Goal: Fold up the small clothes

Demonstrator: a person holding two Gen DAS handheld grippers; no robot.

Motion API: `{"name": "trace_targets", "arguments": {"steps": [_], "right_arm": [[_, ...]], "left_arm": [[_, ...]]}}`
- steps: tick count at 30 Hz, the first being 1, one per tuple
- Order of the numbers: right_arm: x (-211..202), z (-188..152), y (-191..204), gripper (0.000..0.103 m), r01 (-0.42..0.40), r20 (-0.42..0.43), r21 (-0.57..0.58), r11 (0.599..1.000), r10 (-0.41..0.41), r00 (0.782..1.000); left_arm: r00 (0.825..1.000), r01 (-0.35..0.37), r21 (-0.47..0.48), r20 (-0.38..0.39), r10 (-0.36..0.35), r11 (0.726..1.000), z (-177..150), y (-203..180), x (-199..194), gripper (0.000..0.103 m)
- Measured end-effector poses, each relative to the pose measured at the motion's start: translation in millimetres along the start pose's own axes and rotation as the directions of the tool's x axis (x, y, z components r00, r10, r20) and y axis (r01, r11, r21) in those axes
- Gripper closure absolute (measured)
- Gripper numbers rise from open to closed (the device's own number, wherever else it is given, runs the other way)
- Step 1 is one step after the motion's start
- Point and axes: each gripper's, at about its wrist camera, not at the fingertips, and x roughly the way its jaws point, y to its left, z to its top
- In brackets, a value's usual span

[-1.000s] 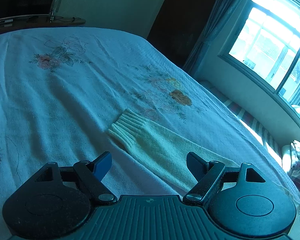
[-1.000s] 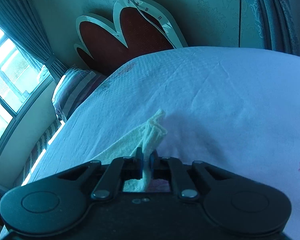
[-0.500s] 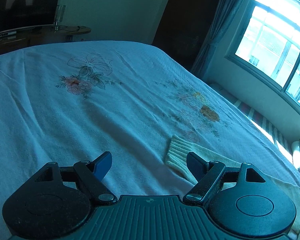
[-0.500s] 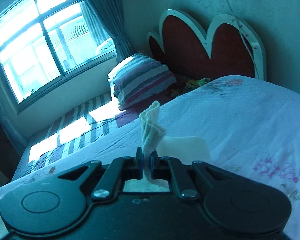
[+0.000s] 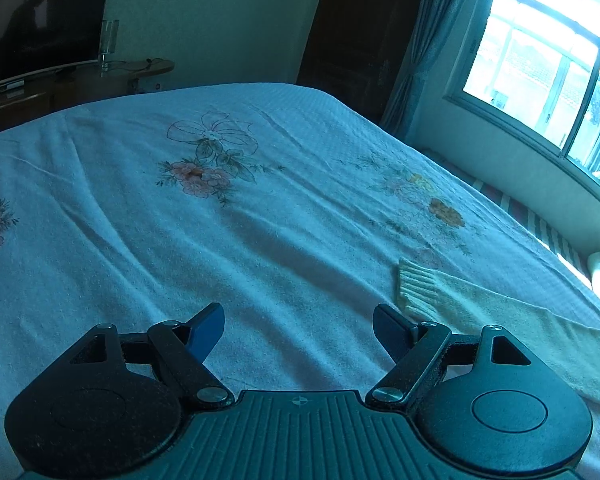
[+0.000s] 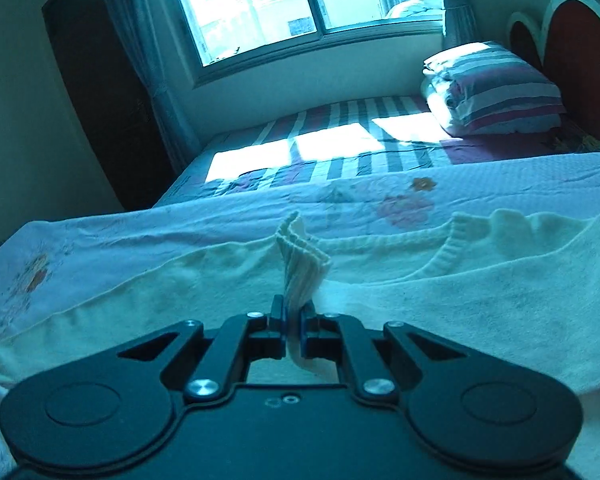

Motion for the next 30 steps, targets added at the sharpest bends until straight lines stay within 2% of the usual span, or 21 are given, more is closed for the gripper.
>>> {"name": "trace_targets", "arguments": {"steps": [6, 14, 15, 17, 18, 21, 23, 24, 28, 29, 30], "right_arm": [[16, -18, 43, 0.095, -0.005, -0.035, -0.057, 0.998, 0.003, 0.999], [29, -28, 62, 0.094, -0.008, -0.063, -0.078, 0.997, 0.003, 0.998], [31, -31, 65, 0.092, -0.021, -0.07, -0.082, 0.996, 0.015, 0.997], [40, -34, 71, 0.069, -0.086, -0.114, -0.089, 0.992, 0.075, 0.991], [38, -36, 75, 0.066, -0.112, -0.11, -0.104, 0.988, 0.1, 0.989], [14, -38, 81, 0.076, -0.165, -0.056, -0.136, 0.977, 0.159, 0.986], [-7, -36, 68, 0.077, -0.12, -0.009, -0.113, 0.986, 0.119, 0.993], [-18, -33, 57, 0.077, -0.099, 0.017, -0.09, 0.991, 0.101, 0.995], [-63, -29, -12, 0.073, 0.023, 0.086, 0.033, 0.999, -0.025, 0.996], [-74, -29, -30, 0.073, 0.056, 0.096, 0.057, 0.997, -0.062, 0.993], [-83, -30, -47, 0.073, 0.088, 0.102, 0.084, 0.993, -0.097, 0.99]], "left_arm": [[1.0, 0.009, -0.001, -0.005, -0.009, 1.0, 0, 11, 1, 0.023], [0.999, 0.039, 0.014, -0.018, -0.038, 0.999, 3, -1, 6, 0.022], [0.999, 0.047, 0.019, -0.019, -0.047, 0.999, 3, -6, 6, 0.022], [0.998, 0.065, 0.027, -0.02, -0.065, 0.997, 4, -16, 5, 0.023], [0.996, 0.083, 0.034, -0.02, -0.082, 0.996, 4, -25, 4, 0.023], [0.987, 0.16, 0.061, -0.033, -0.158, 0.985, 5, -57, 3, 0.023], [0.974, 0.224, 0.076, -0.052, -0.22, 0.972, 2, -85, 4, 0.023], [0.962, 0.27, 0.08, -0.065, -0.266, 0.959, 0, -102, 4, 0.023], [0.884, 0.46, 0.112, -0.148, -0.443, 0.881, -19, -191, 5, 0.023], [0.854, 0.512, 0.126, -0.179, -0.488, 0.85, -28, -220, 4, 0.023], [0.83, 0.55, 0.14, -0.208, -0.518, 0.824, -36, -245, 4, 0.03]]}}
